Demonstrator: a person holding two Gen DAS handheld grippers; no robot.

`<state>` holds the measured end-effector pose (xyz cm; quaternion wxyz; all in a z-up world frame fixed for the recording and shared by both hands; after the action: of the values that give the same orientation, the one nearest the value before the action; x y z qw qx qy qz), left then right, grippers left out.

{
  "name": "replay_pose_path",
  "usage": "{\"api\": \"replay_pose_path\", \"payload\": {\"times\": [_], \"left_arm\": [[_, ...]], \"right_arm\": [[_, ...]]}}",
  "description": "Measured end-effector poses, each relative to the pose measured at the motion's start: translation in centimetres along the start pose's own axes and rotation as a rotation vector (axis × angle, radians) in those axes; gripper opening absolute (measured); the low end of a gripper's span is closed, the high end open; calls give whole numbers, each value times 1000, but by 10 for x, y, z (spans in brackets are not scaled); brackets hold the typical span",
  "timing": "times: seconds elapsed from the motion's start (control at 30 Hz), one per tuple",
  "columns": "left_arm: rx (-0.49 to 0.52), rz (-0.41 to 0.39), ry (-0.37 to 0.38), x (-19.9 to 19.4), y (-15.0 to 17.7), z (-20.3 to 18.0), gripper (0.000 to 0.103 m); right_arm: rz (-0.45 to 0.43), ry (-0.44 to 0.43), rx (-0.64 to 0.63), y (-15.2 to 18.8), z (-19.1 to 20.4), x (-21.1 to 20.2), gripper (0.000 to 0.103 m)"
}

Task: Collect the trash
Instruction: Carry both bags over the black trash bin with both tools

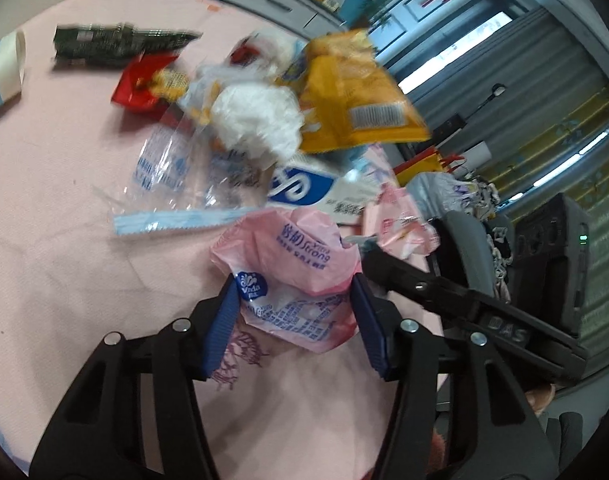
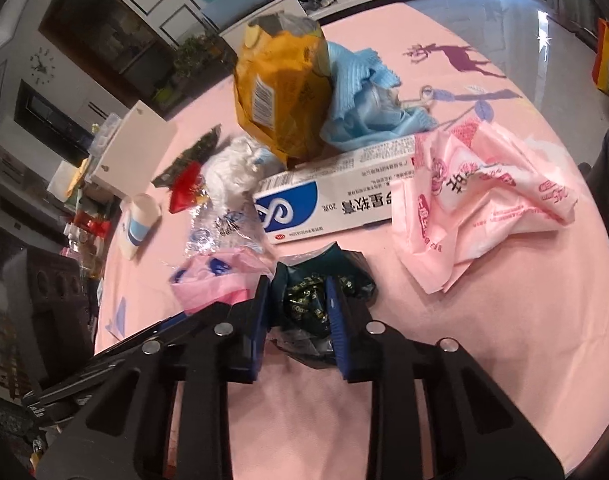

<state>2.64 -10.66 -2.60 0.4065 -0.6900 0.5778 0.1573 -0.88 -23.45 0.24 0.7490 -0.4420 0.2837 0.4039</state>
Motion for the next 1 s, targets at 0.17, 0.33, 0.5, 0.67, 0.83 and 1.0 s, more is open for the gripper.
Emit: {"api": "replay_pose_path", "payload": {"times": [0.17, 0.33, 0.5, 0.67, 0.83, 1.0], "left_arm": [[24, -76, -34, -26, -9, -5, 56], [29, -136, -68, -48, -17, -6, 57], [20, -188, -64, -72, -22, -5, 57], [38, -253, -60, -90, -29, -13, 57], [41, -276, -62, -96, -32, -15, 57], [58, -296, -64, -101, -30, -24, 57]], "right_arm": [[-44, -23, -3, -8, 6, -14, 28], [-117, 2, -28, -17, 12, -38, 28], [-199, 78, -67, -32, 19, -66, 28], [-305, 148, -101, -62, 27, -108, 28], [-412, 215, -113, -81, 24, -142, 28], [-445, 271, -76, -68, -4, -150, 28]]}}
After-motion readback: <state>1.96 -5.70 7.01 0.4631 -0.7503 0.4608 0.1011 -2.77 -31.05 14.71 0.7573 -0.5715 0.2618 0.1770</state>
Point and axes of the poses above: each gripper's, at about its wrist camera, not at the fingertips, and x roughly the way its jaws point, z to its left, y to its underside, the point moved 8 cm from there along x, roughly the way its jaws point, and after that the axes turned 3 degrees about -x, right-handed, at the moved point
